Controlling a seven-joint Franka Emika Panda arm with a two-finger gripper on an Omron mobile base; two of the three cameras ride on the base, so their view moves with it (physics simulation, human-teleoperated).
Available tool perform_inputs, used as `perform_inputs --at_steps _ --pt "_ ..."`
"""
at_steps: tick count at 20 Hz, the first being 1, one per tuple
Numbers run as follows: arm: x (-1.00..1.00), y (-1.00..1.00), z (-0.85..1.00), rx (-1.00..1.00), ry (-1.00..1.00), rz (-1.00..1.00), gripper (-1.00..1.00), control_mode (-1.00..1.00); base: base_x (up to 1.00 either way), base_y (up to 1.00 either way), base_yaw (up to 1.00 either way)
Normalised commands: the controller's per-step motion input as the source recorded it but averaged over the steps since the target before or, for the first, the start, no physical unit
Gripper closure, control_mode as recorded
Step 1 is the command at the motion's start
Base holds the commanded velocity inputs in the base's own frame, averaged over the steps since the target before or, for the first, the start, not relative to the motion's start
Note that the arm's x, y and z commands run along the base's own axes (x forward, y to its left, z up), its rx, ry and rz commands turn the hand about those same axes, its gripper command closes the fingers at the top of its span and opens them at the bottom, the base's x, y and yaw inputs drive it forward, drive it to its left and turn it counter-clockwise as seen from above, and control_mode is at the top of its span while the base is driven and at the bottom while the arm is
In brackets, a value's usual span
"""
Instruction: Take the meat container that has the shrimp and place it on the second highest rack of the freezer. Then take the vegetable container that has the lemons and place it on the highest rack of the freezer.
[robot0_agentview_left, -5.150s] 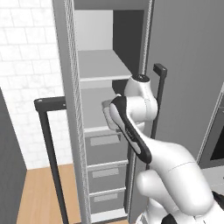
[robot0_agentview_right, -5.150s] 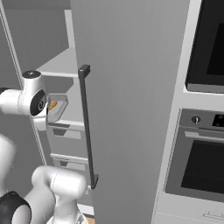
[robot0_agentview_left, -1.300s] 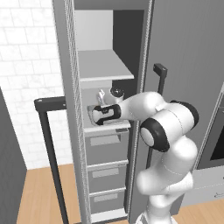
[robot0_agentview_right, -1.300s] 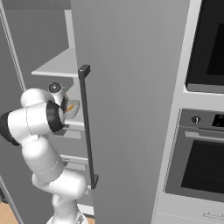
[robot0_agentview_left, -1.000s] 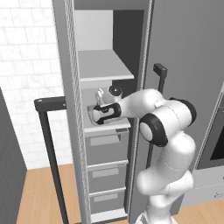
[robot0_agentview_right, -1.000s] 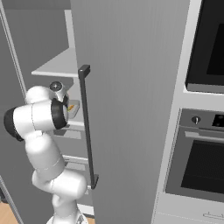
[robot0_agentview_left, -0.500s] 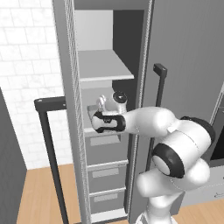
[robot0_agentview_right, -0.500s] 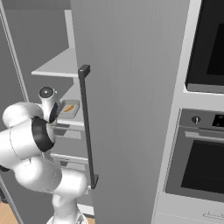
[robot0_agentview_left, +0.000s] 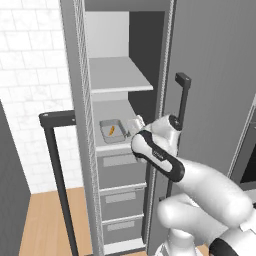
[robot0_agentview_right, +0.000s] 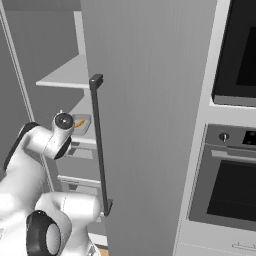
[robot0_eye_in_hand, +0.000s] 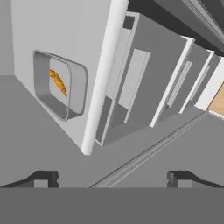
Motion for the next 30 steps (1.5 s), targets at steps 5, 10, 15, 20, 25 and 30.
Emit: perform_inputs --at_steps 5,10,15,20,25,30 --pt "-0.92 -0.56 0.58 -0.04 -0.15 0.59 -1.00 -1.00 0.00 0.00 0.00" --pt "-0.81 -0.22 0.66 -0.12 -0.07 0.56 -1.00 -1.00 0.00 0.00 0.00" --pt "-0.82 -0.33 0.65 -0.34 -0.26 0.33 -1.00 -1.00 0.00 0.00 0.00" --pt "-0.68 -0.47 0.84 -0.42 -0.34 0.14 -1.00 -1.00 0.00 0.00 0.00" --pt "-0.56 -0.64 0.72 -0.48 -0.39 0.13 -1.00 -1.00 0.00 0.00 0.00" --pt "-0.24 -0.72 0.84 -0.26 -0.15 0.14 -1.00 -1.00 0.00 0.00 0.00"
